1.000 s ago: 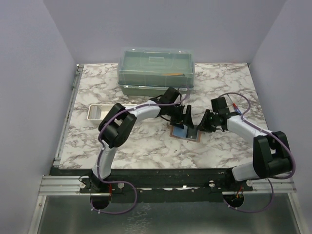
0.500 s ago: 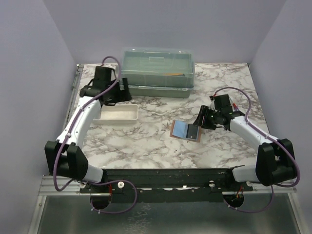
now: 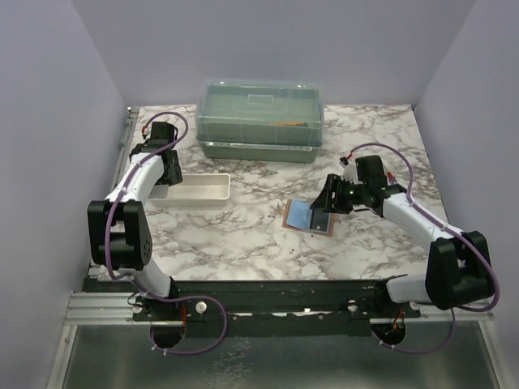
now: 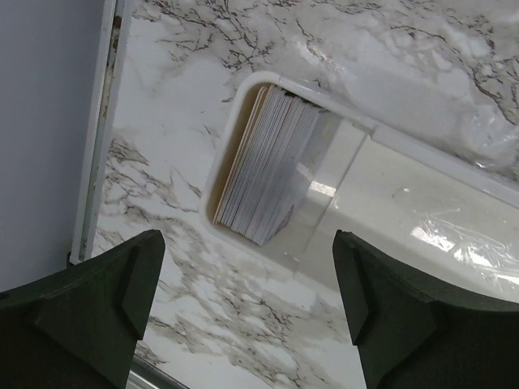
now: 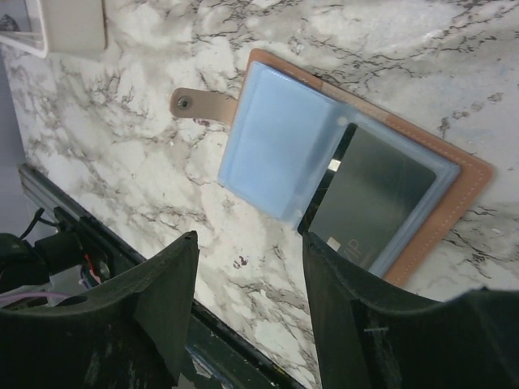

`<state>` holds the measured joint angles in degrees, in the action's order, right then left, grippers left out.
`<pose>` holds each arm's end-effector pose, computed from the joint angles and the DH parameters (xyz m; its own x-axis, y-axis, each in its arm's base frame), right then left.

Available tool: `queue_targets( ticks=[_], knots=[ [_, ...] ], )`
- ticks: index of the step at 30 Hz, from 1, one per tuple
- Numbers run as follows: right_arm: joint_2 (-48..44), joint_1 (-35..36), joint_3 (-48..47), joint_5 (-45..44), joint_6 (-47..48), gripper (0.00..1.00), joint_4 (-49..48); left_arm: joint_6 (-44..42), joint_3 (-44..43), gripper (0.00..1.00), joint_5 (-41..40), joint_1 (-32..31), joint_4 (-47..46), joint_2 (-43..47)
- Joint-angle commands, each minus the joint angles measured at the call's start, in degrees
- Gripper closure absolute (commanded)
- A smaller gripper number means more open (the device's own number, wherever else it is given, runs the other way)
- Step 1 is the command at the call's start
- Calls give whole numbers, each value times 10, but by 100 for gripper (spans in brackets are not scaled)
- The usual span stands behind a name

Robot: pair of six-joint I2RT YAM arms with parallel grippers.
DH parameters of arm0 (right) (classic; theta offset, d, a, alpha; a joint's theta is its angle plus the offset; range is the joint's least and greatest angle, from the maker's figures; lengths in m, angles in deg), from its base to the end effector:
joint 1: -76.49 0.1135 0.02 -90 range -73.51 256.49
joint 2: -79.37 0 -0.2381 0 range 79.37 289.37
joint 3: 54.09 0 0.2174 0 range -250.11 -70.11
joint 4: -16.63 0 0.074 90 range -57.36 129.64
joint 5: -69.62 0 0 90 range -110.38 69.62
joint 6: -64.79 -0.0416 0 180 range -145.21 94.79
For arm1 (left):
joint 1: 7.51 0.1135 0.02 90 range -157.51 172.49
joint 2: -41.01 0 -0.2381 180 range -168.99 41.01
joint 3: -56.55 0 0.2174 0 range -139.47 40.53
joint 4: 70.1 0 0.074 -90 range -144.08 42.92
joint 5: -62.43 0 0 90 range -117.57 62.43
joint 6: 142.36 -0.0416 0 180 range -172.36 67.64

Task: Put the credit cards into the card holder
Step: Pick up the credit card from the storage box.

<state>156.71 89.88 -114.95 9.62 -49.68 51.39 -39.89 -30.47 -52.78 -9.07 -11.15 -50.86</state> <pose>0.2337 0.0770 0.1983 -0.8997 0.1546 -0.4083 -0.1455 0.7756 0.6142 0.2941 0.0097 0.2329 -0.8405 -0.1725 -0.5136 -0.3532 0.8934 0.2778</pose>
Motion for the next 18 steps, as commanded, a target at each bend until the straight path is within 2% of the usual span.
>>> queue_targets(
  ticks=[1, 9, 16, 18],
  knots=[
    [-18, -1, 6, 58, 2, 42, -28, -25, -41, 9, -25, 9, 0, -50],
    [-20, -1, 17, 84, -1, 42, -41, -31, -41, 12, -46, 10, 5, -95],
    [-19, -1, 17, 86, -1, 42, -43, -34, -39, 19, -81, 10, 6, -107],
    [-19, -1, 17, 87, -1, 42, -43, -35, -43, 24, -92, 11, 7, -111]
  ],
)
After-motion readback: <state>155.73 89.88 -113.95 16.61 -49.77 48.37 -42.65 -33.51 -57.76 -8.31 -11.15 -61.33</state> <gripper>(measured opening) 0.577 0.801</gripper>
